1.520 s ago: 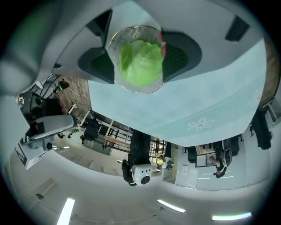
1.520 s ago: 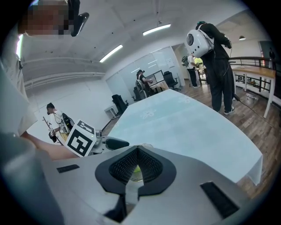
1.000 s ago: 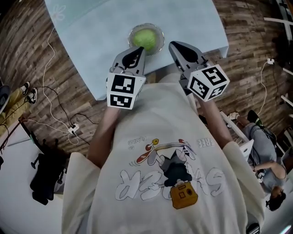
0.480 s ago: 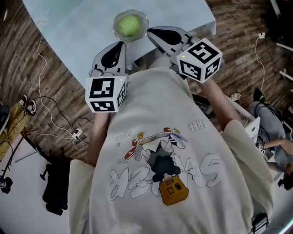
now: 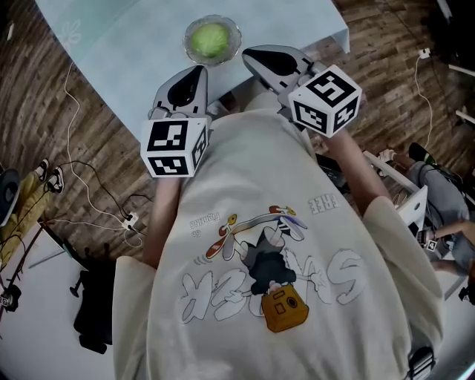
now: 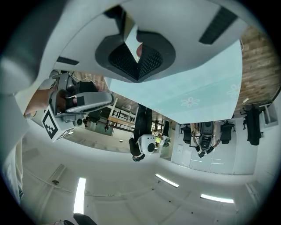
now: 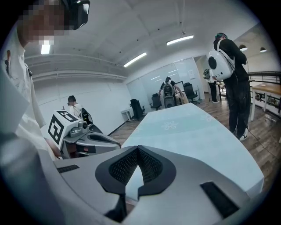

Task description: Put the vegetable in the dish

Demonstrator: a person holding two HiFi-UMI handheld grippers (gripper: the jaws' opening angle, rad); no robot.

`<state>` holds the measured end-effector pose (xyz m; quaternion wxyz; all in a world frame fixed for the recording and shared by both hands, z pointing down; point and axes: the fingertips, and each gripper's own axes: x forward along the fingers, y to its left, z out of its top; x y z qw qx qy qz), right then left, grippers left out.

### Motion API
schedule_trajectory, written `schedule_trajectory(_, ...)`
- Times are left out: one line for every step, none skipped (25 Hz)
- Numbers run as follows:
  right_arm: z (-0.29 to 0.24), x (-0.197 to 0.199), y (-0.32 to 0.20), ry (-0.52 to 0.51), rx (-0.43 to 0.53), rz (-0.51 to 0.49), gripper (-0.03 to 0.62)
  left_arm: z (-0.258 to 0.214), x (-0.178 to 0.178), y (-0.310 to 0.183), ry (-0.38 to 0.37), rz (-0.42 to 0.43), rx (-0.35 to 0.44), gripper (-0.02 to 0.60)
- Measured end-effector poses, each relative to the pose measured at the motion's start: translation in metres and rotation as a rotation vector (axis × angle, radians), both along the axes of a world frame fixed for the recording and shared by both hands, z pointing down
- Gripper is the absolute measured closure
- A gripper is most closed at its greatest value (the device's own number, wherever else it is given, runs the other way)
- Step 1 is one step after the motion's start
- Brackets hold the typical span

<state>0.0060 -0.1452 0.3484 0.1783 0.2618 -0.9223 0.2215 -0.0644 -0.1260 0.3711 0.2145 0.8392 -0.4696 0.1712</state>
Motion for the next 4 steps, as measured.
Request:
schedule_trajectory(0.0011,0.0014,0.0022,0.007,0.003,-0.002,0.572,0.0008,0.0012,0.0016,-0.002,0.003,0.000,0.575)
schedule_trajectory(0.0023,0.0032,0.0042,0.012,0.004,-0.003,0.572,0.0018,0.0023,0.0031,-0.003,0.005,-0.001,0.574)
schedule_trajectory(0.0037,0.0053,0.0062,0.016,0.004,-0.002,0.572,0.0028,0.0035,0.0045,-0.005,0.006,-0.002,0.574)
schedule_trajectory(0.0051,0.0076,0.0082,0.019,0.003,-0.002,0.572,0.0038,0.0048,0.0059,-0.006,0.006,-0.002,0.574)
